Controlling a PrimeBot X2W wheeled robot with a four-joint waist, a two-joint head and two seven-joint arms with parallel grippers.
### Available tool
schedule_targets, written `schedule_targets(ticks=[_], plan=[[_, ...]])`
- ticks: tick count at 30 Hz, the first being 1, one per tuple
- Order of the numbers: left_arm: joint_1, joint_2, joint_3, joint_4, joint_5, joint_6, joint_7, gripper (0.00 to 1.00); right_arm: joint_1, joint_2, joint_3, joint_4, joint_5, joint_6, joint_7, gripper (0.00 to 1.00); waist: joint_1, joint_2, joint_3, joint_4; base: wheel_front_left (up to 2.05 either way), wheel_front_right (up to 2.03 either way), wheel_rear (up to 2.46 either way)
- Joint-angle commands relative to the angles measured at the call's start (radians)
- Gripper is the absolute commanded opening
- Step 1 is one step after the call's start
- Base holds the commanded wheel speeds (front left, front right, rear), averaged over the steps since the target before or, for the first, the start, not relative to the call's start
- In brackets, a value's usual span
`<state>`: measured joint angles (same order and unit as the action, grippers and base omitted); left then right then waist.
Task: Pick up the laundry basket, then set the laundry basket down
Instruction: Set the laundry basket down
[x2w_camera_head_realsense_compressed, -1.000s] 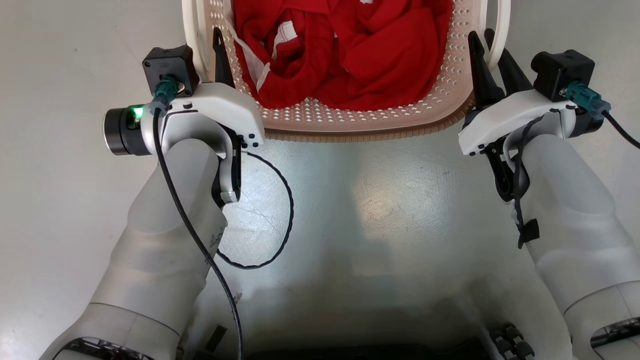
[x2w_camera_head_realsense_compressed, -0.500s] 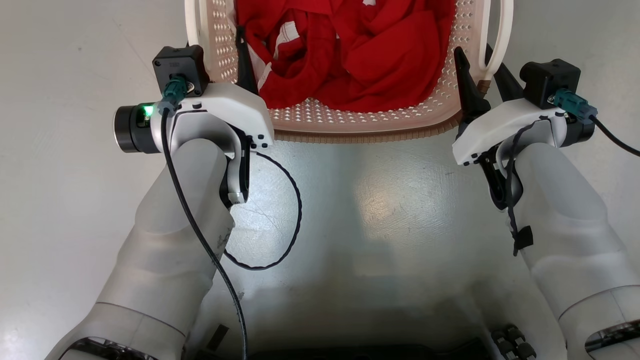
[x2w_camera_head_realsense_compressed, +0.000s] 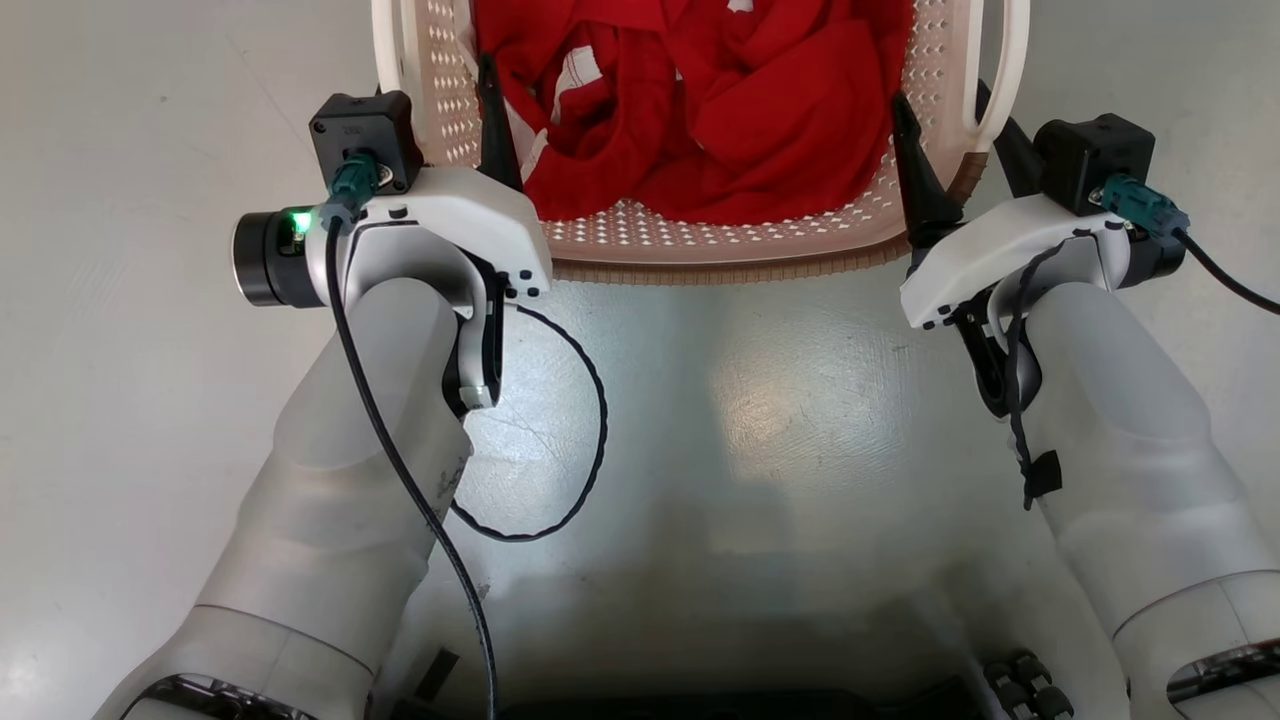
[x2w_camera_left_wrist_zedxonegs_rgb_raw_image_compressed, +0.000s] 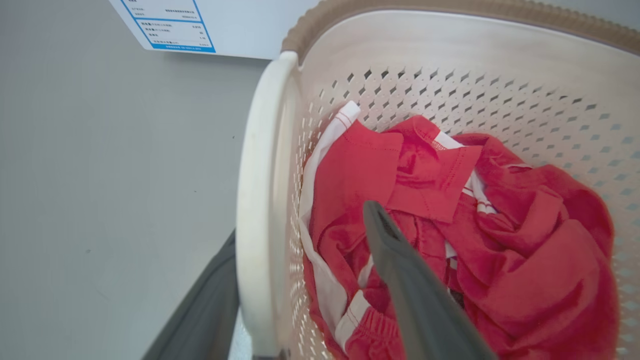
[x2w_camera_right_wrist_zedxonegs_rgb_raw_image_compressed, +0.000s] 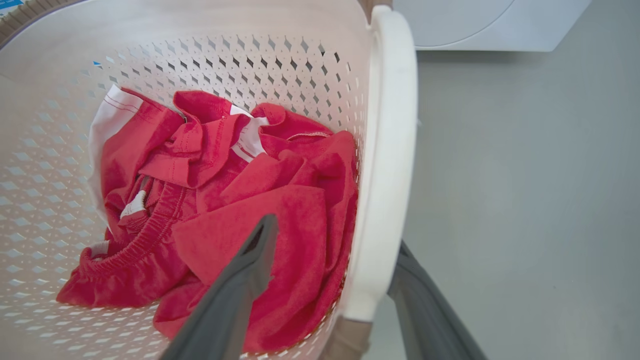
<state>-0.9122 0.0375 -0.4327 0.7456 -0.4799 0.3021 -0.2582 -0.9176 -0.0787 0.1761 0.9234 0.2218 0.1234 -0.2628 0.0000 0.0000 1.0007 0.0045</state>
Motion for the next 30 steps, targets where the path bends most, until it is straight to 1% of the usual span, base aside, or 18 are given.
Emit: schedule_targets(ticks=[1, 3, 9, 19, 30], plan=[[0.015, 0.013, 0.009, -0.015, -0.003, 0.004, -0.004, 1.00, 0.060, 0.029, 0.015, -0.017, -0.008, 0.007, 0.001, 0.96, 0.0000, 0.0000, 0.003, 0.000, 0.00, 0.00, 0.00], [0.014, 0.013, 0.007, -0.012, -0.008, 0.005, -0.004, 1.00, 0.059, 0.029, 0.012, -0.019, -0.011, 0.007, 0.001, 1.00, 0.0000, 0.0000, 0.005, 0.000, 0.00, 0.00, 0.00], [0.008, 0.013, 0.002, -0.005, -0.014, 0.009, -0.004, 1.00, 0.060, 0.029, 0.005, -0.024, -0.021, 0.007, 0.001, 1.00, 0.0000, 0.0000, 0.017, 0.002, 0.00, 0.00, 0.00], [0.003, 0.013, 0.009, 0.007, -0.006, 0.027, -0.004, 1.00, 0.068, 0.029, -0.009, -0.035, -0.035, 0.007, 0.001, 1.00, 0.0000, 0.0000, 0.022, 0.004, 0.00, 0.00, 0.00], [0.003, 0.013, 0.027, 0.003, 0.002, 0.032, -0.004, 1.00, 0.069, 0.029, -0.030, -0.047, -0.053, 0.007, 0.001, 1.00, 0.0000, 0.0000, 0.024, 0.007, 0.00, 0.00, 0.00]])
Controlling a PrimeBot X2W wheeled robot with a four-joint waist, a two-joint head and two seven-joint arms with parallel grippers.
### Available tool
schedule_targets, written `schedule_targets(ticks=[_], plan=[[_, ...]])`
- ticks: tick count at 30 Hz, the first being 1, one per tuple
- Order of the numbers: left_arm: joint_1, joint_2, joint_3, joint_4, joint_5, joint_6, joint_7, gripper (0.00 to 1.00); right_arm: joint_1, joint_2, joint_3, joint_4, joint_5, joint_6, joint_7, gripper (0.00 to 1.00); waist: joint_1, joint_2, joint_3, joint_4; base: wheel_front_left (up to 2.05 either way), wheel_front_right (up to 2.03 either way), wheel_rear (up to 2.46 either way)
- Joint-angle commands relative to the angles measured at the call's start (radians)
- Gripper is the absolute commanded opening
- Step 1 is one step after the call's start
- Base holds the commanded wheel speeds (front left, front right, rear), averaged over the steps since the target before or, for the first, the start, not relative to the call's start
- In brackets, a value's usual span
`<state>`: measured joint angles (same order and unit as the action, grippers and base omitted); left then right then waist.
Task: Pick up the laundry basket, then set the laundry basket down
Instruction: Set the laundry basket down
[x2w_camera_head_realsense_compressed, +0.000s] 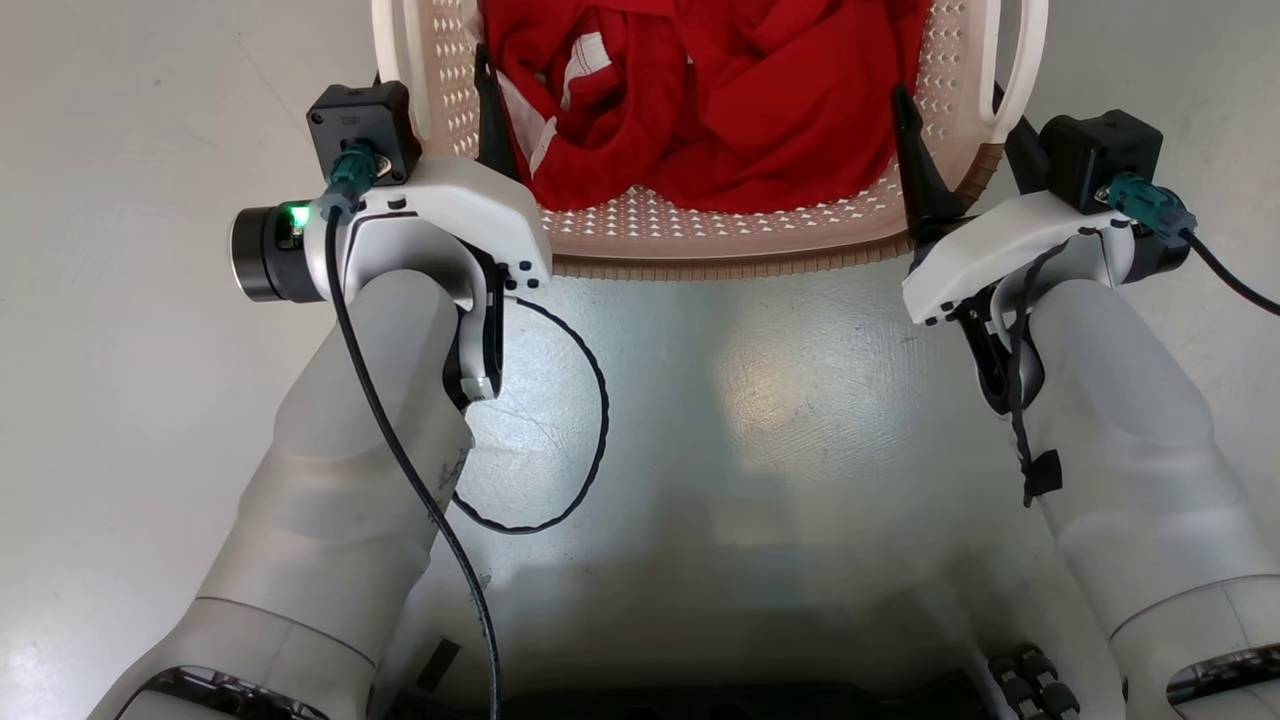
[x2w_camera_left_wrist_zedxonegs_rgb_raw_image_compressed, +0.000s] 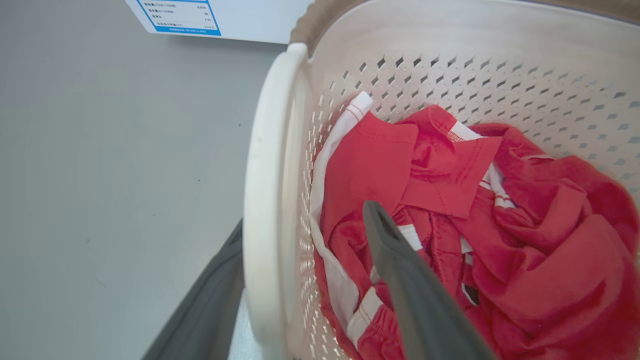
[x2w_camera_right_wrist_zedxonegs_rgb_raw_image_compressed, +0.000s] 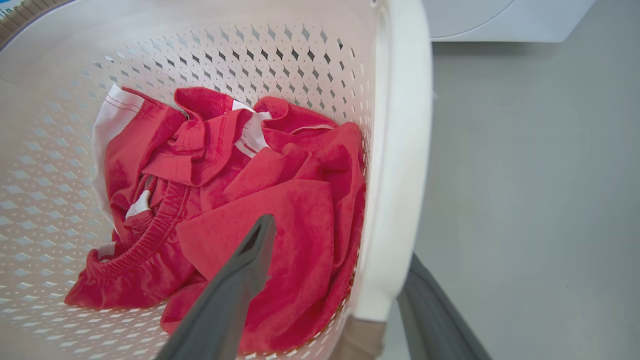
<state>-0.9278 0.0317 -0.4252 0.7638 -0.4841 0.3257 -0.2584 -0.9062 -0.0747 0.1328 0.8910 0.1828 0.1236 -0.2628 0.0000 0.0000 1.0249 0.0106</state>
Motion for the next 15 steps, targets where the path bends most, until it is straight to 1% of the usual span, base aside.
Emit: schedule_targets(ticks=[1, 15], plan=[[0.019, 0.018, 0.021, -0.015, 0.007, 0.009, -0.003, 1.00, 0.058, 0.024, 0.011, -0.015, -0.015, 0.007, 0.001, 1.00, 0.0000, 0.0000, 0.000, 0.001, 0.00, 0.00, 0.00], [0.033, 0.018, 0.052, -0.019, 0.026, 0.003, -0.003, 1.00, 0.057, 0.024, -0.012, -0.025, -0.031, 0.007, 0.001, 1.00, 0.0000, 0.0000, -0.011, 0.003, 0.00, 0.00, 0.00]])
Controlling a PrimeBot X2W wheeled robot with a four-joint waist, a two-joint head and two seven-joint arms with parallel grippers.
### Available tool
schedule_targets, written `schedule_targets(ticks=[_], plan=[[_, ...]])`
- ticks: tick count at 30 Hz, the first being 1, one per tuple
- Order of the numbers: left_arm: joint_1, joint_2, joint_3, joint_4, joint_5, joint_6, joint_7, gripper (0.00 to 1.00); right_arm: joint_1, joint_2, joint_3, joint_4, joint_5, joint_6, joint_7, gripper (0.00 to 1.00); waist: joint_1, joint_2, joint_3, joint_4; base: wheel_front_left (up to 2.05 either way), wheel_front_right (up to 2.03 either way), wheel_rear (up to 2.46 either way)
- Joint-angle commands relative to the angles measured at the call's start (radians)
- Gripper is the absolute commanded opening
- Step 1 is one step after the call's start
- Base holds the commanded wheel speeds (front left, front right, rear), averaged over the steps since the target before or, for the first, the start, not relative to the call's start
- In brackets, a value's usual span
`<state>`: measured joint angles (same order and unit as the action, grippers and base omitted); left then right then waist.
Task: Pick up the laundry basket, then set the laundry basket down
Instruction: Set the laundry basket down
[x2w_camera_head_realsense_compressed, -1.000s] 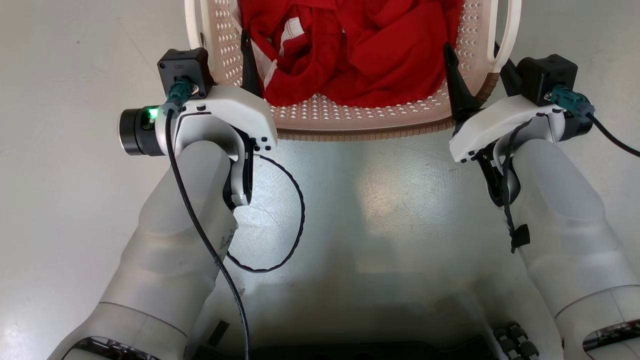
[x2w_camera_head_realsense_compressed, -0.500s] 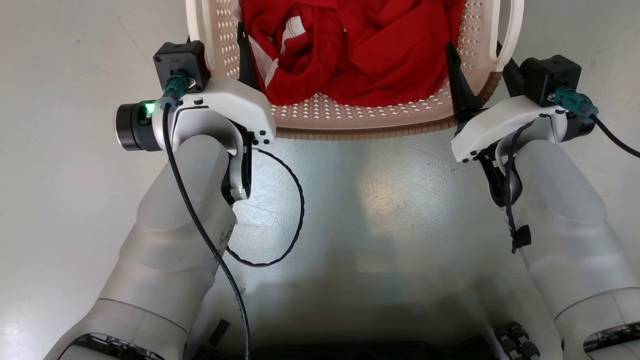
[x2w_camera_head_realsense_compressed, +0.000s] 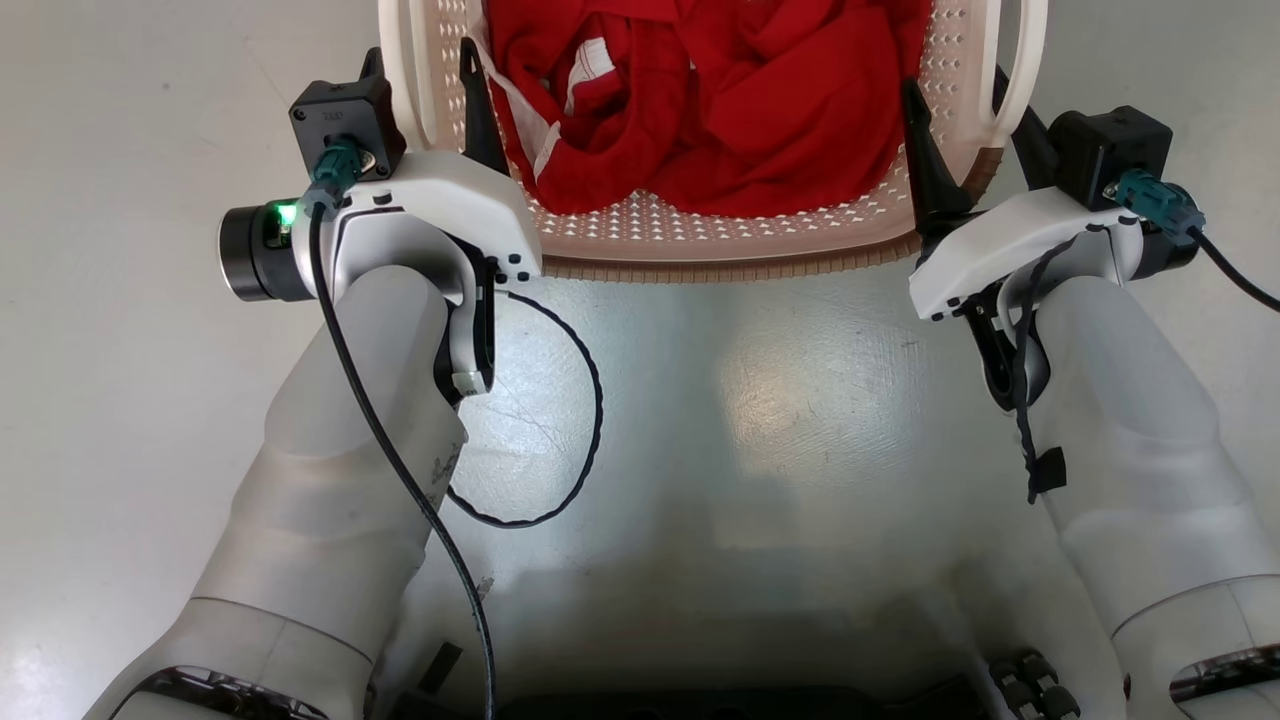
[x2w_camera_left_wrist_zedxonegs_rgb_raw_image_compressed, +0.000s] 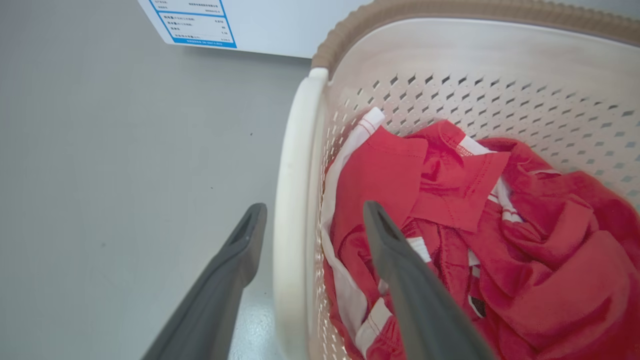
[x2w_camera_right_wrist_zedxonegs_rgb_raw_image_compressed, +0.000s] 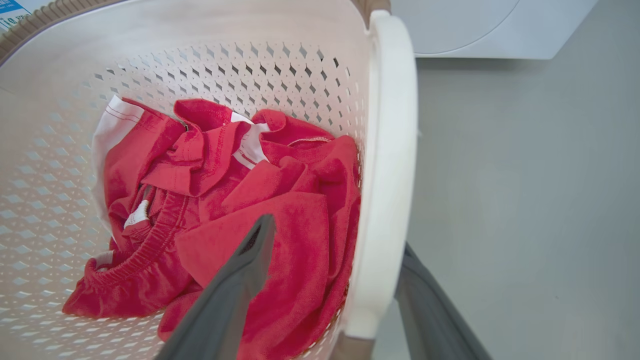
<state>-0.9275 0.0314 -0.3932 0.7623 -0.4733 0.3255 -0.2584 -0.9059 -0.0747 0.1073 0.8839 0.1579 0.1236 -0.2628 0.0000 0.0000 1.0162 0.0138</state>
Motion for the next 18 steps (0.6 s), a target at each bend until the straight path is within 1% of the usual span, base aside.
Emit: schedule_targets(ticks=[1, 18], plan=[[0.034, 0.019, 0.021, -0.018, 0.016, 0.002, -0.003, 1.00, 0.057, 0.024, 0.012, -0.019, -0.008, 0.007, 0.001, 1.00, 0.0000, 0.0000, -0.004, -0.001, 0.00, 0.00, 0.00], [0.049, 0.019, 0.061, -0.033, 0.050, -0.004, -0.003, 1.00, 0.062, 0.024, -0.042, -0.043, -0.031, 0.007, 0.001, 1.00, 0.0000, 0.0000, -0.032, -0.018, 0.00, 0.00, 0.00]])
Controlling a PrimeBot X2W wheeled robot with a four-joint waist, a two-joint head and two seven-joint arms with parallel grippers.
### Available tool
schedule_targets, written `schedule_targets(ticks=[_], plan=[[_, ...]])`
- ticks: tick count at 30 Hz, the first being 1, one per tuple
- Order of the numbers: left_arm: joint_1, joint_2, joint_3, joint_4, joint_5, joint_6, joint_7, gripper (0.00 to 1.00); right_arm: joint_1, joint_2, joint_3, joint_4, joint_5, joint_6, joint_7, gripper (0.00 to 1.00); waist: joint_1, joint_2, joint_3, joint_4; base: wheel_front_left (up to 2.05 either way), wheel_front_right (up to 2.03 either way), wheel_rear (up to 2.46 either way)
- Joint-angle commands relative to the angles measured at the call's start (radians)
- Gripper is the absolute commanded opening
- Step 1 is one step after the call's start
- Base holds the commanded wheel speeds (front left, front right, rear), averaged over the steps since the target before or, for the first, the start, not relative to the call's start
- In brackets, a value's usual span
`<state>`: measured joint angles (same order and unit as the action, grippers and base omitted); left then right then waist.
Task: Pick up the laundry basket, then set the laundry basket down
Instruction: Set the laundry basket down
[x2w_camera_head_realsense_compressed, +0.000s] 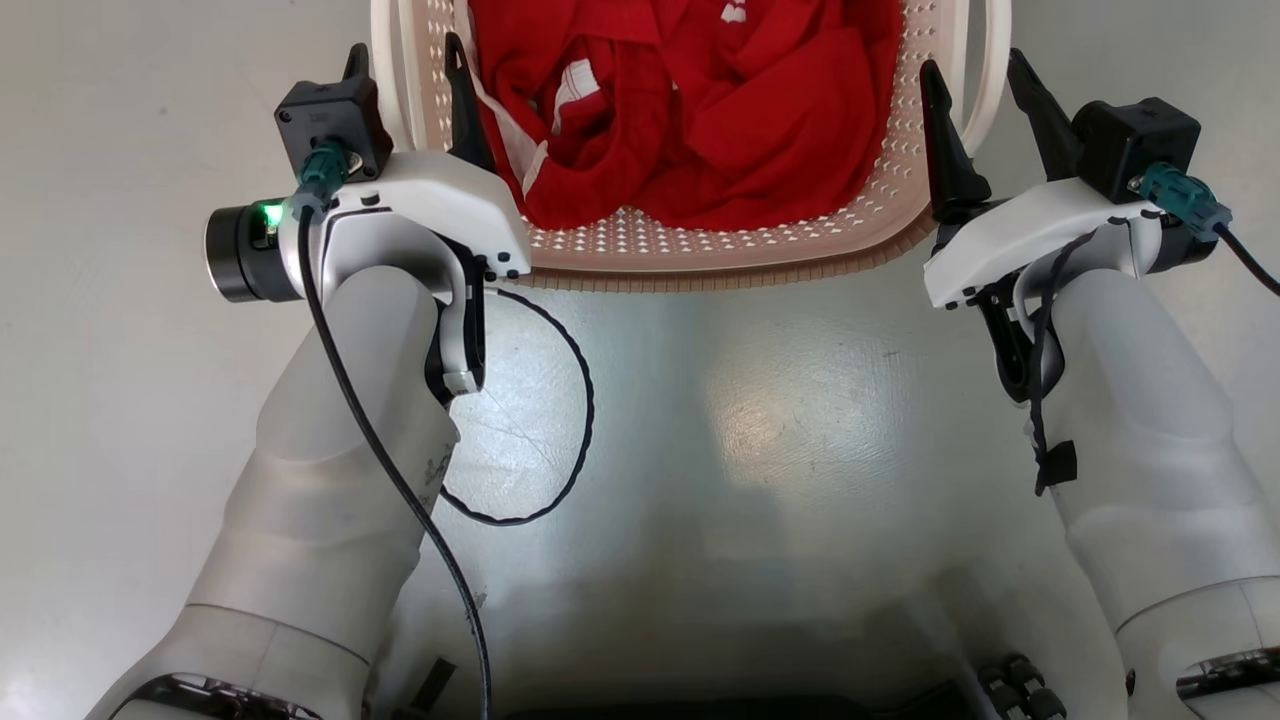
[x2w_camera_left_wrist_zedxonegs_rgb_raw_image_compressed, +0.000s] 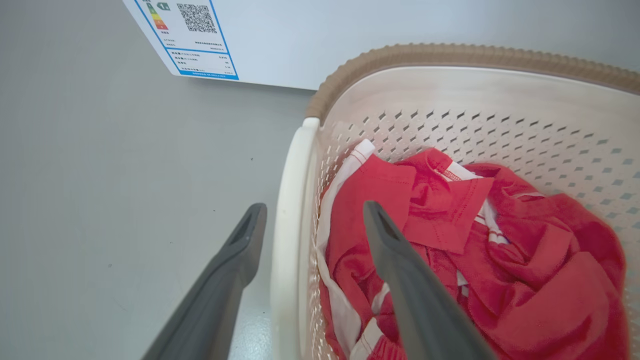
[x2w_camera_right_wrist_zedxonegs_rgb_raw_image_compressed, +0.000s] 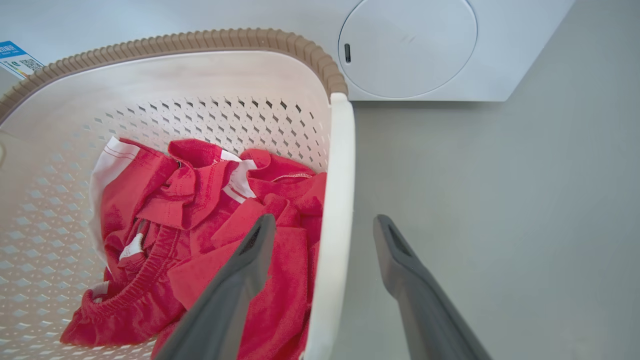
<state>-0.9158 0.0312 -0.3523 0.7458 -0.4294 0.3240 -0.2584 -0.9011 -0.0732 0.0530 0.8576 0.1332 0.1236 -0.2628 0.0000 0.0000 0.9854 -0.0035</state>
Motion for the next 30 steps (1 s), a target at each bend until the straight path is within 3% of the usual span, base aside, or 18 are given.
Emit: schedule_targets(ticks=[1, 15, 30], plan=[[0.040, 0.019, 0.023, -0.020, 0.009, -0.003, -0.003, 1.00, 0.059, 0.023, 0.012, -0.020, -0.006, 0.007, 0.001, 1.00, 0.0000, 0.0000, -0.005, -0.002, 0.00, 0.00, 0.00], [0.127, 0.019, 0.070, -0.105, 0.009, -0.010, -0.003, 1.00, 0.133, 0.023, 0.025, -0.098, 0.014, 0.007, 0.001, 1.00, 0.0000, 0.0000, -0.117, -0.008, 0.00, 0.00, 0.00], [0.359, 0.019, 0.083, -0.210, -0.015, -0.035, -0.003, 1.00, 0.344, 0.023, -0.006, -0.229, 0.005, 0.007, 0.001, 1.00, 0.0000, 0.0000, -0.410, -0.010, 0.00, 0.00, 0.00]])
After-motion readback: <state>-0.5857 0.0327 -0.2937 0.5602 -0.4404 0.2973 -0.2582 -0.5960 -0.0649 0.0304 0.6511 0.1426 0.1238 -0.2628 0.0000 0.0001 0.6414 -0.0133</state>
